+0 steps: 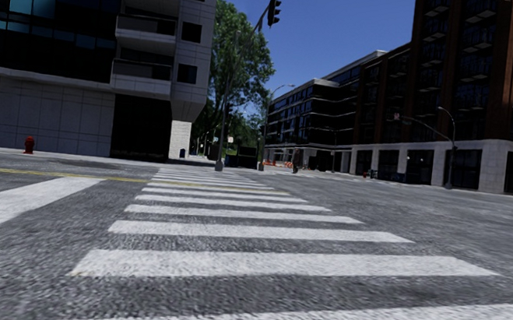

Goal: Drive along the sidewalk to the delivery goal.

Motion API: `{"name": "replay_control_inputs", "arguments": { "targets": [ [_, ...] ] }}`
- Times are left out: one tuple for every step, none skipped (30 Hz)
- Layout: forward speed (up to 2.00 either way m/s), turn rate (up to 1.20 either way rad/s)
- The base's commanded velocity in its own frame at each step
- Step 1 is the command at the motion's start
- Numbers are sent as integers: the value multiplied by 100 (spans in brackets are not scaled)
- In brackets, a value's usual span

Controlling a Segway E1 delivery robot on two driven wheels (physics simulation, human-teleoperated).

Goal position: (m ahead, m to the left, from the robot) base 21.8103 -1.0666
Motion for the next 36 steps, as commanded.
{"name": "replay_control_inputs", "arguments": {
  "targets": [
    [200,56],
    [195,52],
    [186,50],
    [186,50],
    [179,49],
    [171,45],
    [165,31],
    [161,9],
    [161,9],
    [156,0],
    [146,0],
    [139,0],
    [135,0],
    [133,0],
    [133,0],
    [132,0],
    [132,0],
    [132,0],
    [132,0],
    [132,0],
    [132,0],
    [132,0],
    [132,0],
    [132,0],
    [132,0],
    [132,0],
    [132,0],
    [132,0],
    [132,0],
    [132,0],
    [132,0],
    [132,0],
    [132,0],
    [132,0],
    [132,0],
    [132,0]
  ]
}}
